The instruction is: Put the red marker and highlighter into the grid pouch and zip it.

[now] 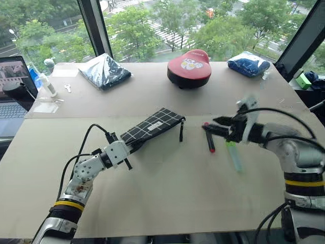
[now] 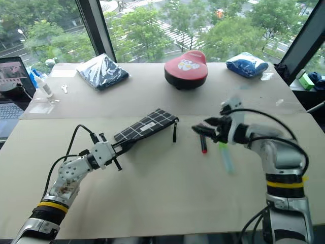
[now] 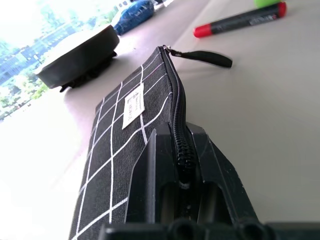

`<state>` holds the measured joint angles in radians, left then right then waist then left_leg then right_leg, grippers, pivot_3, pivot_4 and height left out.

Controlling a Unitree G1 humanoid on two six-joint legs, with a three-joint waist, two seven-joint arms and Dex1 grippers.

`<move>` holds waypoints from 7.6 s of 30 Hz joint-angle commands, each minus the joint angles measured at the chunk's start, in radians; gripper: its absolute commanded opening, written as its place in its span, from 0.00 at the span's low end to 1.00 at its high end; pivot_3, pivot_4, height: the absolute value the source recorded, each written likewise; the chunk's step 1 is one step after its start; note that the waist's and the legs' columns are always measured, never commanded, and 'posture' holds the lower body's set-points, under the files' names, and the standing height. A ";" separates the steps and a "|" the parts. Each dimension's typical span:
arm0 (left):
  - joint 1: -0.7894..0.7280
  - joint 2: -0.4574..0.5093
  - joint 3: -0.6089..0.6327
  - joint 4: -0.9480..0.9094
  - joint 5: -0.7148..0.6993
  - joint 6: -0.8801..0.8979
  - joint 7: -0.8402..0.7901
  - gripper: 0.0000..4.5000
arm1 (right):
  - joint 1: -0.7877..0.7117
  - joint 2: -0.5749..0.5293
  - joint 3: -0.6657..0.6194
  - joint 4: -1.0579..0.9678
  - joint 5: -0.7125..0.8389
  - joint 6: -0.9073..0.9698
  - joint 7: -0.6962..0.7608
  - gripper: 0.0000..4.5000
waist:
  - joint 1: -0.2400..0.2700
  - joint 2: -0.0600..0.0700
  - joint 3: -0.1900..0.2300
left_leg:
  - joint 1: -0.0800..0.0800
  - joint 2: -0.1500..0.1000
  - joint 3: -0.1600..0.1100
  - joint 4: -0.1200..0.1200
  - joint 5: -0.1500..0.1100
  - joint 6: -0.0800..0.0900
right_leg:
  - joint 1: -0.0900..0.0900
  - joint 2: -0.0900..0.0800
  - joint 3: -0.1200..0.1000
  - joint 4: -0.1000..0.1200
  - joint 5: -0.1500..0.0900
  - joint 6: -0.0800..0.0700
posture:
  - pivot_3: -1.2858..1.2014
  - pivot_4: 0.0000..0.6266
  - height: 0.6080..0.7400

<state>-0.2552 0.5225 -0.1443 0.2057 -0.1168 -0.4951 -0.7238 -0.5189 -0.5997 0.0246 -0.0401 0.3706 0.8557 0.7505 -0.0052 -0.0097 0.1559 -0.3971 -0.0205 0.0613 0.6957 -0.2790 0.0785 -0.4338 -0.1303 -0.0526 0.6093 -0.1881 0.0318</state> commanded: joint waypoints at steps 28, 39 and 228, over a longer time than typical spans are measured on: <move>0.000 -0.055 0.029 -0.011 0.023 0.009 0.015 0.00 | -0.145 0.239 0.046 0.197 -0.082 -0.107 -0.111 0.85 | 0.000 0.000 0.000 | -0.007 0.000 0.000 0.001 0.003 -0.004 | -0.003 0.002 -0.002 0.001 0.001 0.002 | 0.52 0.24 1.00; 0.024 -0.066 0.047 -0.065 -0.025 0.062 0.000 0.00 | -0.192 0.258 0.069 0.339 -0.172 -0.228 -0.152 0.85 | -0.006 0.000 0.000 | -0.007 0.000 0.000 0.002 0.003 -0.005 | -0.003 0.003 -0.002 0.001 0.001 0.002 | 0.52 0.24 1.00; -0.039 -0.173 0.046 -0.038 -0.038 0.098 -0.044 0.00 | 0.016 -0.144 0.045 -0.066 -0.277 -0.422 0.129 0.24 | 0.018 -0.008 -0.004 | -0.003 0.000 0.000 0.010 -0.002 0.004 | 0.006 0.000 -0.002 -0.009 0.004 0.004 | 0.52 0.24 1.00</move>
<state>-0.2800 0.3471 -0.1076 0.2069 -0.1453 -0.3921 -0.7749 -0.4968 -0.7353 0.1244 -0.0744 0.0630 0.4130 0.8732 0.0127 -0.0180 0.1519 -0.3997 -0.0203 0.0612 0.7062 -0.2814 0.0826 -0.4279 -0.1304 -0.0543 0.6005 -0.1842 0.0361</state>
